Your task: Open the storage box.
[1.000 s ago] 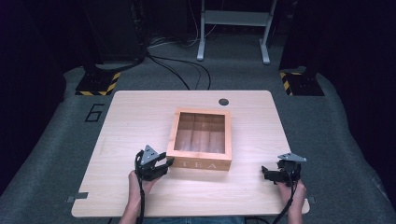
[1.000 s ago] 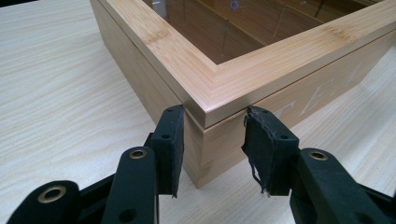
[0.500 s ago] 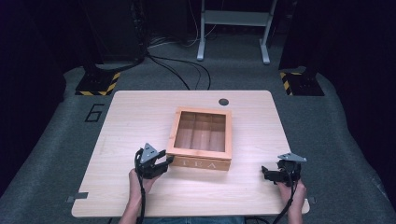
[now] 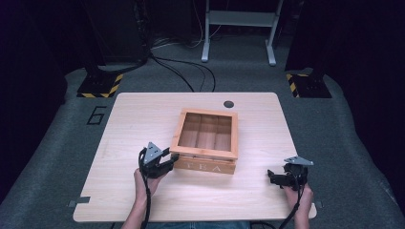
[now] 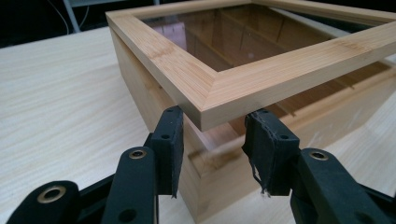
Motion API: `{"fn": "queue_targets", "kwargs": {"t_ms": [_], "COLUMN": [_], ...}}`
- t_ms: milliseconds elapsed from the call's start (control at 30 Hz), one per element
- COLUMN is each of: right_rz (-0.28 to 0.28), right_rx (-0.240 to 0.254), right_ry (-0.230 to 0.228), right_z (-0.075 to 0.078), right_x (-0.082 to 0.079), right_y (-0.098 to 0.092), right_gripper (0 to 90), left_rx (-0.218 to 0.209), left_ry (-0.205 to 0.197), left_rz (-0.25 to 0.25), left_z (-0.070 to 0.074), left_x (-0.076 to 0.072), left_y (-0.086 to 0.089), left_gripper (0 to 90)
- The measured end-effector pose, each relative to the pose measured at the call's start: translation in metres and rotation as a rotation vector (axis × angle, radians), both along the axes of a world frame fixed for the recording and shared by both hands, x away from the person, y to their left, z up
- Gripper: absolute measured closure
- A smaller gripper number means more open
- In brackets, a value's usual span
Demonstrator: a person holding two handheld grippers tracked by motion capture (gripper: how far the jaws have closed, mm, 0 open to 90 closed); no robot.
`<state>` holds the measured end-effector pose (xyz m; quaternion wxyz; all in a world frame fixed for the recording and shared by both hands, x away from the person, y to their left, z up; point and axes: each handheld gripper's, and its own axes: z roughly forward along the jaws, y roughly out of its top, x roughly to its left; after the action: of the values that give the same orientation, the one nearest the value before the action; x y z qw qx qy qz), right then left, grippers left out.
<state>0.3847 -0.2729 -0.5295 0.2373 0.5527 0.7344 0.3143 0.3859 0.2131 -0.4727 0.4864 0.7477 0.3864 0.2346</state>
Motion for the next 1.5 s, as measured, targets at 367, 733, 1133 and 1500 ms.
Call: {"fn": "queue_targets", "kwargs": {"t_ms": [367,733,1133,1500], "right_rz": [0.000,0.000,0.000,-0.006], "right_rx": [0.000,0.000,0.000,0.003], "right_ry": [0.000,0.000,0.000,-0.001], "right_z": [0.000,0.000,0.000,0.000], "right_x": [0.000,0.000,0.000,0.000], "right_y": [0.000,0.000,0.000,0.000], "right_gripper": [2.5,2.5,2.5,2.5], "left_rx": [-0.031,0.025,0.008,0.009], "left_ry": [-0.053,-0.148,-0.176,-0.180], "left_rz": [0.010,-0.003,0.004,0.010], "left_z": [0.016,0.041,0.068,0.085], "left_x": [0.022,0.035,0.053,0.067], "left_y": [-0.003,-0.009,-0.009,-0.008], "left_gripper": [53.4,42.7,49.7,56.8]}}
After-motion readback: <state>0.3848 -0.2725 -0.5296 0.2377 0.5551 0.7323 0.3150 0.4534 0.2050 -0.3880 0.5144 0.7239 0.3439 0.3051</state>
